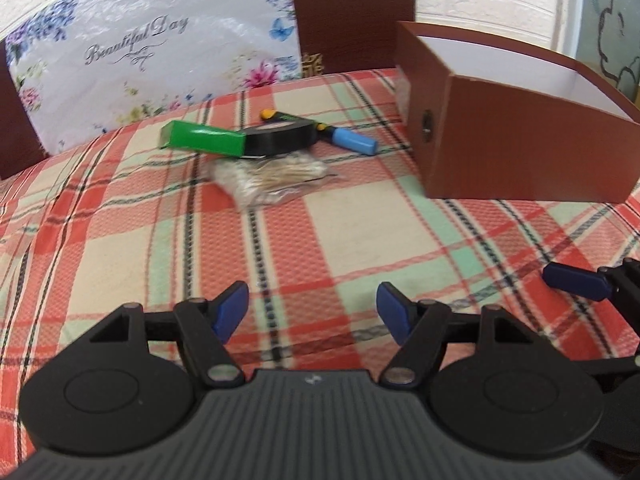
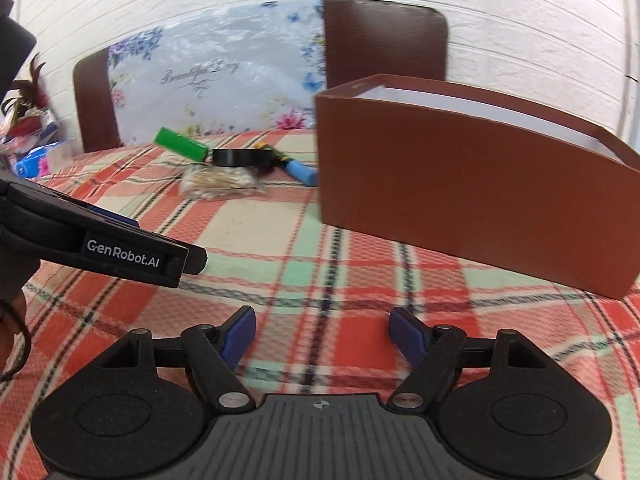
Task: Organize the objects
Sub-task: 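Move the right gripper to the clear bag of cotton swabs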
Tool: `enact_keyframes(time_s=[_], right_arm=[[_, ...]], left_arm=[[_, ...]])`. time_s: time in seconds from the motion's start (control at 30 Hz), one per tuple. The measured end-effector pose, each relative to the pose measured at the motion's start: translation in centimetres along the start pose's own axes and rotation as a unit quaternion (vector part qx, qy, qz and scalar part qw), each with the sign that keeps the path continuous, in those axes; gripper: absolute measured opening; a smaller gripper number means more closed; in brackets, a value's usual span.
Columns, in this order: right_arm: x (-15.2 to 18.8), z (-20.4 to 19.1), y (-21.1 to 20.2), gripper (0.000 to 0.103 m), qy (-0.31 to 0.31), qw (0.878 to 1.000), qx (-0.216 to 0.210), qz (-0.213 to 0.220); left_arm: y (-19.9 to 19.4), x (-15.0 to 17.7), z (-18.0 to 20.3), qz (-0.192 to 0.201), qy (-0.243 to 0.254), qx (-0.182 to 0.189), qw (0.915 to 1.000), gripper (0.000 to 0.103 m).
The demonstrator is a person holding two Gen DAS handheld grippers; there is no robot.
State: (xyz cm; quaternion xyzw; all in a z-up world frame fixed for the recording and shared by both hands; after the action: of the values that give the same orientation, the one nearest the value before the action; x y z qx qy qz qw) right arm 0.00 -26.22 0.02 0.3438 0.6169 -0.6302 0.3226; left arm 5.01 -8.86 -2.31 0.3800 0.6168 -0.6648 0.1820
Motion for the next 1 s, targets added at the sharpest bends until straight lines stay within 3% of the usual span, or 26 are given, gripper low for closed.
enact_keyframes(time_s=[0.23,0.67,0.77,1.0], right_arm=[[-0.7,-2.0,0.8,0.075,-0.019,1.0,-0.009,-0.004],[-1.8,-5.4,2.3,0.075,-0.047,0.999,-0.019,-0.003],[-2.4,-6.5,3.0,0.074,-0.064,0.998,-0.027,0.001],[-5.4,-8.1,6.7,0.075,-0.074,0.996,-0.043,0.012]], left_arm=[[0.5,0.5,-3.2,-0.003,-0.025,-0.017,0.9995,0.073],[1.7,0.8,-8.1,0.022,-0.05,-0.04,0.9977,0.086],[2.2,0.9,-10.0,0.031,-0.066,-0.05,0.9961,0.093],[2.3,1.4,-13.0,0.069,-0.13,-0.022,0.9889,0.097]])
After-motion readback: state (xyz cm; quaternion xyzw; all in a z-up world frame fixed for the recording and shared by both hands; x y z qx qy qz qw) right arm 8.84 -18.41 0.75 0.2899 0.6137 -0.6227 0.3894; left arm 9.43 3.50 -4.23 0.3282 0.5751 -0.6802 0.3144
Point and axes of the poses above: each gripper's, at about its wrist camera, not at the fingertips, and y roughly the way its jaws point, z to its right, x to its underside, the point moved 5 cm from there along y, roughly the way its jaws point, and after that the axes turned 2 degrees about -y, right-handed, at the moved point
